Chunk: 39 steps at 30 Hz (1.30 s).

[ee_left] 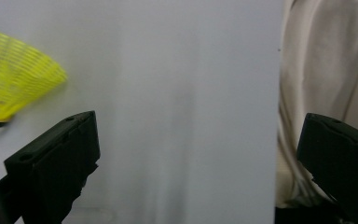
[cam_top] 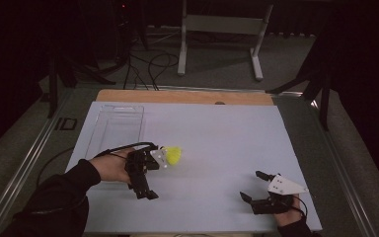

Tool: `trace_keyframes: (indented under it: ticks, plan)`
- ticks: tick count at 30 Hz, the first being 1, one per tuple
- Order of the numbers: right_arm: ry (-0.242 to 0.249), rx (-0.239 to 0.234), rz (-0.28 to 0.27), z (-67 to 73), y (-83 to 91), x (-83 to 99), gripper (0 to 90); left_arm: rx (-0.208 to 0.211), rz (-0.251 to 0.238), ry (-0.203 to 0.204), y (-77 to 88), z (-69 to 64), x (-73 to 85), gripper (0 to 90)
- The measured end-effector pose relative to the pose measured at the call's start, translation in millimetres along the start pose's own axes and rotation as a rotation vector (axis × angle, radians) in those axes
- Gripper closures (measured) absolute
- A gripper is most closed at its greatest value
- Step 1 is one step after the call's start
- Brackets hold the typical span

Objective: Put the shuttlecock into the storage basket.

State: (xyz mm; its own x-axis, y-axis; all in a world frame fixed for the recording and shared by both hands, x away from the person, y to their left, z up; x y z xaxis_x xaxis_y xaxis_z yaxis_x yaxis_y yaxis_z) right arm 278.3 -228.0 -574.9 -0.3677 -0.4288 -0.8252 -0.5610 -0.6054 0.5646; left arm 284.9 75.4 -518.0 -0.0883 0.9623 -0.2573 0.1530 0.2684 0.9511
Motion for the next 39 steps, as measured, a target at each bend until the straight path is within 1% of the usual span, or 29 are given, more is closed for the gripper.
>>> trace_keyframes:
  ticks: [3, 5, 6, 9, 10, 11, 13, 15, 17, 20, 21, 23, 26, 28, 31, 34, 39]
  plan:
    - [0.002, -0.002, 0.0, 0.4, -0.1, 0.0, 8.4, -0.028, 0.003, -0.022, 2.8, 5.4, -2.5, 0.0]
    - [0.003, -0.003, -0.002, 0.5, -0.2, -0.3, 8.4, -0.032, 0.001, -0.024, 4.5, 8.4, -4.1, 0.0]
    - [0.009, -0.002, -0.003, 0.3, -0.2, -0.5, 8.4, -0.045, 0.007, -0.029, 5.0, 11.3, -4.3, 0.0]
    - [0.005, -0.002, -0.005, 0.3, -0.1, -0.5, 8.4, -0.059, 0.027, -0.039, 4.7, 16.9, -4.1, 0.0]
    - [0.006, -0.002, -0.006, 0.3, -0.2, -0.5, 8.4, -0.061, 0.025, -0.047, 4.8, 18.5, -4.7, 0.0]
    - [0.009, -0.002, -0.005, 0.3, -0.2, -0.5, 8.4, -0.049, 0.018, -0.052, 5.4, 19.3, -5.6, 0.0]
    - [0.009, -0.003, -0.007, 0.4, -0.1, -0.6, 8.4, -0.059, 0.016, -0.057, 5.7, 22.4, -6.9, 0.0]
    - [0.008, -0.004, -0.008, 0.6, 0.0, -0.8, 8.4, -0.07, 0.012, -0.082, 6.1, 25.2, -8.2, 0.0]
    - [0.009, -0.004, -0.008, 0.6, -0.1, -0.7, 8.4, -0.071, 0.022, -0.089, 5.9, 28.0, -8.2, 0.0]
    - [0.009, -0.005, -0.008, 0.8, -0.2, -0.7, 8.4, -0.074, 0.017, -0.095, 5.8, 32.3, -10.3, 0.0]
    - [0.008, -0.007, -0.009, 0.9, -0.3, -0.7, 8.4, -0.082, 0.019, -0.099, 5.7, 34.1, -10.8, 0.0]
    - [0.01, -0.006, -0.008, 0.8, -0.3, -0.5, 8.5, -0.075, 0.016, -0.106, 5.8, 36.7, -12.2, 0.0]
    - [0.006, -0.007, -0.008, 1.2, -0.1, -0.6, 8.4, -0.089, 0.013, -0.107, 5.7, 42.1, -14.0, 0.0]
    - [0.007, -0.006, -0.009, 1.0, -0.1, -0.6, 8.4, -0.103, 0.024, -0.112, 5.4, 45.8, -14.3, 0.0]
    - [0.007, -0.007, -0.011, 1.1, 0.0, -0.7, 8.4, -0.143, 0.03, -0.134, 5.3, 52.8, -15.9, 0.0]
    - [0.009, -0.004, -0.013, 0.9, 0.4, -1.0, 8.4, -0.182, 0.023, -0.146, 5.0, 59.7, -17.9, 0.0]
    - [0.015, 0.001, -0.023, 0.9, 1.0, -2.1, 8.4, -0.218, 0.04, -0.162, 2.8, 68.8, -16.8, 0.0]
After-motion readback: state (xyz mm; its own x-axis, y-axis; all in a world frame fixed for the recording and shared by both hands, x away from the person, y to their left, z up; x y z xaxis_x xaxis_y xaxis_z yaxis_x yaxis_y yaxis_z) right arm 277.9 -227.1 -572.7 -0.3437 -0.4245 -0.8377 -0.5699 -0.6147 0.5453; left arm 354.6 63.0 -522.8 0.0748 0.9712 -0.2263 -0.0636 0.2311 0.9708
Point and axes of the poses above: each handheld gripper's, and its own axes: y roughly backward along the jaws, x roughly out of its underside, z roughly to its left, the point moved 10 cm from there along -y, roughly forward along the jaws, and after that the axes turned 5 degrees about z, right-handed, at the moved point
